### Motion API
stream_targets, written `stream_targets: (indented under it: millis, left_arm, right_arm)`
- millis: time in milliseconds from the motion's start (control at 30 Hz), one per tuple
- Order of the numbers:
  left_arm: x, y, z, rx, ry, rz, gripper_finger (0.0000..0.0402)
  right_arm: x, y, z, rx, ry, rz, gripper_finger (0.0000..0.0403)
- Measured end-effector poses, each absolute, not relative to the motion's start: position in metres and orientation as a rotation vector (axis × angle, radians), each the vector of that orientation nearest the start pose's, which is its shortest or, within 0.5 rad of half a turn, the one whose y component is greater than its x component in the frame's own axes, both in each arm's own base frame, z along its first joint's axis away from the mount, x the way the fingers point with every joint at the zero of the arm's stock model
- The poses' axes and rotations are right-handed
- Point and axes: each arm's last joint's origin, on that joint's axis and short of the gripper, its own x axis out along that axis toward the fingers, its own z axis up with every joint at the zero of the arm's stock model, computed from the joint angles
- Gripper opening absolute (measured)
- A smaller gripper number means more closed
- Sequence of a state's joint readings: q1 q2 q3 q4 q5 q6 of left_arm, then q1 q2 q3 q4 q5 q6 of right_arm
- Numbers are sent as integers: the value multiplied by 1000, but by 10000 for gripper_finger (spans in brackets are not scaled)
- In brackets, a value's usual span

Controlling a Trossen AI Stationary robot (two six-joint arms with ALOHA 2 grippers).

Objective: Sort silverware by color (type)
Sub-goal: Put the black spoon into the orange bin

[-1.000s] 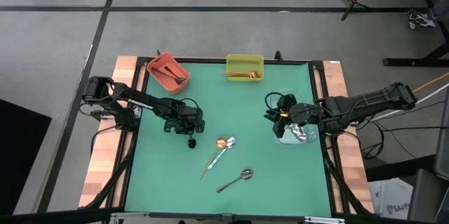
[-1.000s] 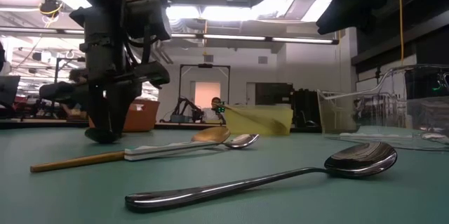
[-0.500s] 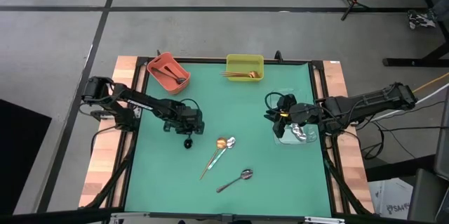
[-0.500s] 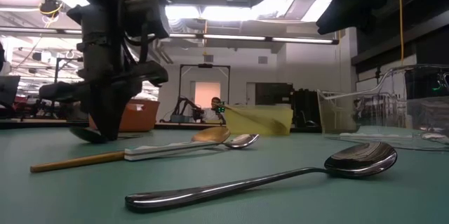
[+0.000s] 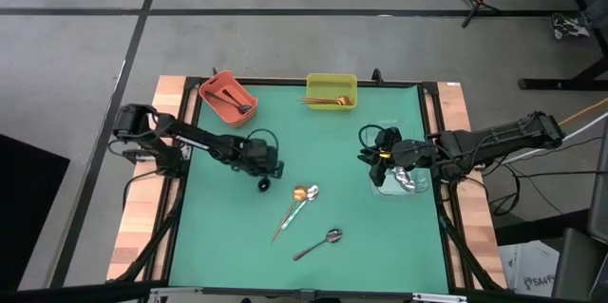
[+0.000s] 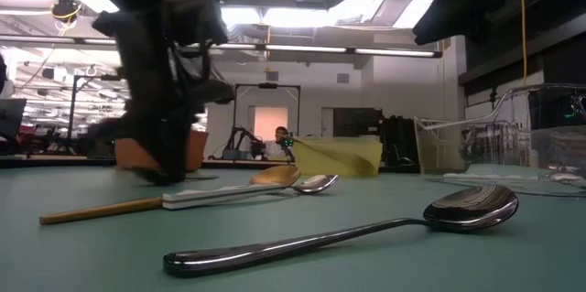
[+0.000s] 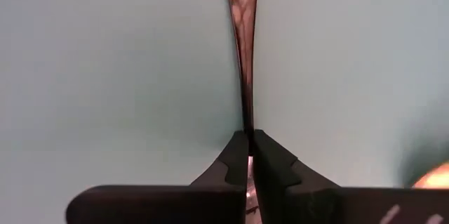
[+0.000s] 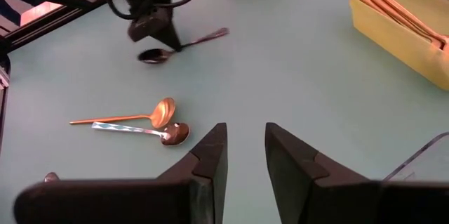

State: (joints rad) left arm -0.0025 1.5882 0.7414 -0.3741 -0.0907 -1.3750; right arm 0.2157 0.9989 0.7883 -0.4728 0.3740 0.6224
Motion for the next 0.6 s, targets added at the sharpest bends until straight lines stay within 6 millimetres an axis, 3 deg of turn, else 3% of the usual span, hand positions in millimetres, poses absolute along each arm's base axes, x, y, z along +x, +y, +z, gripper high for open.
stream_targets:
  millis: [233, 600]
  left_arm:
    - [288, 20, 145, -1117, 639, 805, 0]
    - [306, 76, 176, -972, 236, 694, 0]
  right_arm:
    - [200, 33, 273, 396, 583, -347, 88]
    - [200, 33, 273, 394, 583, -347, 88]
